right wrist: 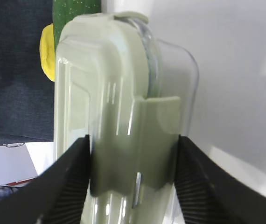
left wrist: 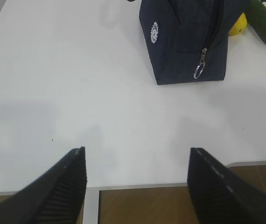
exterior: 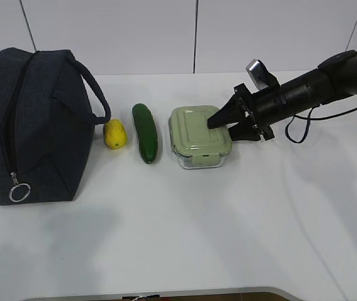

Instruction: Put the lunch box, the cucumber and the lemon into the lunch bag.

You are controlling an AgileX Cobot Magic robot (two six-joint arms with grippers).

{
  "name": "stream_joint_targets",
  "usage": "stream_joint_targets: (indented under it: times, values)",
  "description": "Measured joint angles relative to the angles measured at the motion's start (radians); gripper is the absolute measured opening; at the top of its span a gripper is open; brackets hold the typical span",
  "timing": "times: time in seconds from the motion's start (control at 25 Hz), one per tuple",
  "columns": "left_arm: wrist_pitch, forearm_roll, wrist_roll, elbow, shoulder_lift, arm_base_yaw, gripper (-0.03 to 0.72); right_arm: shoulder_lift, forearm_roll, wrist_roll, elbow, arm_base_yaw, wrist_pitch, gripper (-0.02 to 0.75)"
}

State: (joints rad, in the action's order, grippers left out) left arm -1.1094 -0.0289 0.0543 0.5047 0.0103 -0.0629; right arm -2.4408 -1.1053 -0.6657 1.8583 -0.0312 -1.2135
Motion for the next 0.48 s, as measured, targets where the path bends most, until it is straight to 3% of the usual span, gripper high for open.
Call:
stream_joint_targets:
  times: [0.48]
  values:
    - [0.000,0.000,0.000,0.000,0.000,0.000,0.494,-0.004,-0.010,0.008,0.000,0.000,-0.002,0.394]
